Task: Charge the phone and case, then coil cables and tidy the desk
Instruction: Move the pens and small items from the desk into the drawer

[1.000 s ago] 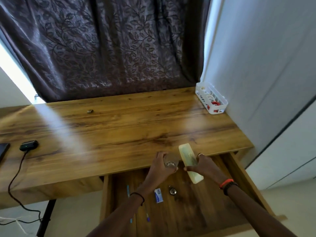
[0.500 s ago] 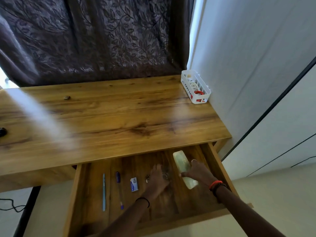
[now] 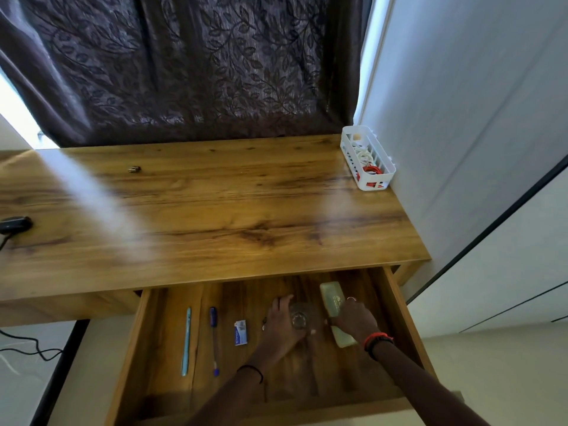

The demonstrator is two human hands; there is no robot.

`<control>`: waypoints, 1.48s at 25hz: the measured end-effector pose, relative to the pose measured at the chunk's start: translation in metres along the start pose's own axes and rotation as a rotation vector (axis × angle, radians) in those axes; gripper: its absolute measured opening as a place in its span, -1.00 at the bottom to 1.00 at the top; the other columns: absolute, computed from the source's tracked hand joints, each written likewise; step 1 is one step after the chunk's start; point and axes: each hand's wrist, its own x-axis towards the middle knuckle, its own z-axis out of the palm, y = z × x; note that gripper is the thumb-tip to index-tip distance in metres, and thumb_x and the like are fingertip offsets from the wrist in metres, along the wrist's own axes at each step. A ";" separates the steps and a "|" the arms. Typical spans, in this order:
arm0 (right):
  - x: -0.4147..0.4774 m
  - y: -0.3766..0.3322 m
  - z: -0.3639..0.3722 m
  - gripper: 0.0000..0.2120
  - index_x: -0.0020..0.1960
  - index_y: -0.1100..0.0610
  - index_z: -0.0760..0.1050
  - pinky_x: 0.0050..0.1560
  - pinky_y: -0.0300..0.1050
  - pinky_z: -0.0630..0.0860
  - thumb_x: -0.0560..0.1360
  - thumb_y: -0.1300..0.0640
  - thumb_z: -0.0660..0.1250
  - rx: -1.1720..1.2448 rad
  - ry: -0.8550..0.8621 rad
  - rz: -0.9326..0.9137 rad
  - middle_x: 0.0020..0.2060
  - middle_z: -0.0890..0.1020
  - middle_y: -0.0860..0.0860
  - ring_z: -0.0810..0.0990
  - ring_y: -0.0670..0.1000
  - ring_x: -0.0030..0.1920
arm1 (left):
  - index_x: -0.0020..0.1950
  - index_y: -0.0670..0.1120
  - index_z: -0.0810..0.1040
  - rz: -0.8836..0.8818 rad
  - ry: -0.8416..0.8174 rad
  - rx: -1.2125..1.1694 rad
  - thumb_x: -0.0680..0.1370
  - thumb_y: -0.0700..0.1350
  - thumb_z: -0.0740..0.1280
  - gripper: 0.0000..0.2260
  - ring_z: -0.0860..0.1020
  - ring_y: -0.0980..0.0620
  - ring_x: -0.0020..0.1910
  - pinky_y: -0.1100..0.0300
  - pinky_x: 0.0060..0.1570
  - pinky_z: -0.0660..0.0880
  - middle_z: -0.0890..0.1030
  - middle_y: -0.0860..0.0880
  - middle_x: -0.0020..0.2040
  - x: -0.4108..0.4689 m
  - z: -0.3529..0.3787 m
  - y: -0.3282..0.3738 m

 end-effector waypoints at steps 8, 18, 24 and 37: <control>0.002 0.000 0.004 -0.36 0.29 0.18 0.34 0.04 -0.07 0.53 0.37 -0.14 0.43 -0.025 0.008 0.030 0.19 0.54 0.09 0.55 0.10 0.17 | 0.45 0.00 0.19 0.025 0.069 -0.030 0.34 0.17 0.47 -0.21 0.26 0.03 0.39 0.07 0.29 0.37 0.29 -0.01 0.38 0.004 -0.017 0.006; -0.010 -0.022 -0.049 -0.75 0.06 0.14 0.46 -0.05 -0.04 0.55 0.44 0.09 0.39 -0.235 -0.036 -0.161 0.01 0.60 0.09 0.60 0.13 0.06 | 0.31 0.03 0.35 0.138 0.231 -0.104 0.43 0.17 0.38 -0.48 0.39 0.26 0.17 0.44 0.04 0.34 0.40 0.16 0.17 0.003 -0.054 0.024; 0.001 -0.085 -0.100 -0.77 -0.06 0.15 0.43 -0.30 -0.15 0.55 0.43 0.05 0.41 -0.084 0.003 -0.331 -0.25 0.56 0.04 0.60 0.02 -0.26 | 0.26 0.05 0.40 0.213 0.332 -0.131 0.50 0.19 0.28 -0.60 0.46 0.19 0.15 0.23 0.11 0.49 0.47 0.10 0.17 0.022 -0.117 0.020; 0.066 -0.340 -0.073 -0.92 -0.11 0.16 0.43 -0.17 -0.04 0.51 0.46 0.21 0.33 -0.021 0.158 -0.600 -0.16 0.57 0.09 0.56 0.08 -0.15 | 0.23 -0.11 0.44 0.017 0.692 0.163 0.58 -0.03 0.25 -0.73 0.43 -0.02 0.12 0.17 0.08 0.38 0.47 -0.08 0.19 0.099 -0.341 -0.139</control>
